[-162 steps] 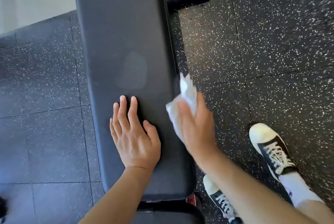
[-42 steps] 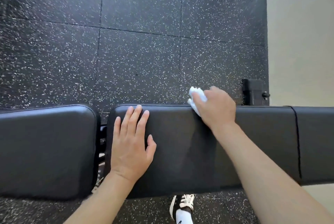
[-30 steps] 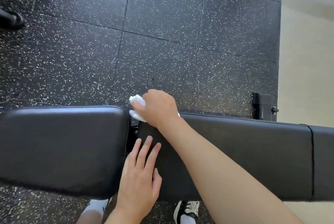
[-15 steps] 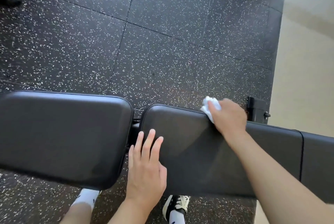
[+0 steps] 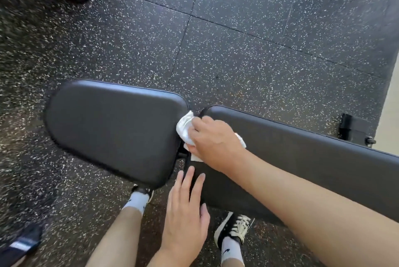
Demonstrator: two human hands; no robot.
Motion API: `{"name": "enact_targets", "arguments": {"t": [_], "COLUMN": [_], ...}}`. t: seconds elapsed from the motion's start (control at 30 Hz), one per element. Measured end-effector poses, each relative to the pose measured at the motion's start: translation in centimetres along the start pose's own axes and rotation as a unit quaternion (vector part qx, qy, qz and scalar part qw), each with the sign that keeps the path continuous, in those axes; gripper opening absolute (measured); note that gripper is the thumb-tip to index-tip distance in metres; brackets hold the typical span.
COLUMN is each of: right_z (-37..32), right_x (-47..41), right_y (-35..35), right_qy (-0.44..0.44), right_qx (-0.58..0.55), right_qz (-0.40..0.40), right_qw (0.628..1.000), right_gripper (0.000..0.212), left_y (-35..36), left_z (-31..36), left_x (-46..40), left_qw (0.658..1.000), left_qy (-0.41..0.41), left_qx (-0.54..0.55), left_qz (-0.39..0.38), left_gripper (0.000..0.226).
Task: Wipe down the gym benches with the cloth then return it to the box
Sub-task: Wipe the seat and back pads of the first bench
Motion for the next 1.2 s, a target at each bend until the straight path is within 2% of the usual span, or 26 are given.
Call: {"name": "enact_targets", "arguments": {"t": [0.07, 0.13, 0.3, 0.37, 0.43, 0.47, 0.53, 0.6, 0.73, 0.87, 1.0, 1.13, 1.2], "right_z": [-4.0, -5.8, -2.3, 3.1, 10.4, 13.3, 16.3, 16.3, 14.6, 17.6, 20.6, 23.1, 26.0], "right_x": [1.8, 3.1, 1.9, 0.2, -1.3, -1.6, -1.3, -0.4, 1.2, 3.7, 7.7, 13.0, 16.9], "right_y": [1.7, 3.0, 0.6, -1.5, -3.1, -2.6, -0.1, 1.1, 0.2, 2.7, 4.1, 5.0, 6.7], "right_qy": [-0.074, -0.109, -0.133, -0.06, 0.1, 0.175, 0.255, 0.281, 0.272, 0.309, 0.335, 0.348, 0.388], "right_qx": [0.017, 0.001, -0.015, -0.039, -0.078, -0.095, -0.155, -0.214, -0.206, -0.278, -0.314, -0.275, -0.272], "right_qz": [-0.028, -0.034, 0.049, 0.095, 0.102, 0.072, 0.002, 0.003, 0.063, 0.007, 0.007, 0.018, 0.005], "right_qw": [0.997, 0.993, 0.99, 0.993, 0.987, 0.977, 0.954, 0.936, 0.938, 0.91, 0.888, 0.896, 0.88], "right_gripper": [0.02, 0.021, 0.032, 0.036, 0.042, 0.044, 0.046, 0.046, 0.046, 0.056, 0.058, 0.03, 0.046], "left_y": [0.8, 1.5, 2.5, 2.2, 1.9, 1.7, 0.8, -0.3, -2.0, -3.4, -4.3, -4.6, -4.3], "left_z": [-0.1, -0.2, -0.1, 0.0, 0.3, 0.4, 0.7, 1.0, 1.6, 2.7, 4.9, 7.7, 8.6], "left_x": [1.2, 2.4, 4.2, 3.9, 3.2, 2.7, 1.4, -0.1, -3.2, -6.0, -9.0, -11.4, -11.8], "left_qw": [1.0, 0.999, 0.998, 0.999, 0.998, 0.998, 0.998, 0.999, 0.999, 0.997, 0.993, 0.988, 0.986], "left_qy": [-0.013, -0.024, -0.041, -0.042, -0.041, -0.041, -0.037, -0.027, -0.005, 0.008, 0.021, 0.0, -0.023], "left_qx": [0.013, 0.021, 0.029, 0.031, 0.039, 0.043, 0.042, 0.035, 0.004, -0.025, -0.065, -0.12, -0.131], "left_qz": [-0.008, -0.006, -0.023, -0.013, -0.001, 0.004, 0.018, 0.03, 0.05, 0.076, 0.098, 0.094, 0.098], "left_gripper": [0.086, 0.087, 0.095, 0.091, 0.088, 0.087, 0.086, 0.083, 0.081, 0.081, 0.076, 0.072, 0.071]}}
Point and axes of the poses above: each hand's wrist, its own x-axis away from the middle knuckle, its own y-axis out of the palm, z = x × y, the point moved 10 cm from there along -x, towards the middle knuckle, and after that the axes turned 13 degrees about -z, right-handed, at the moved point
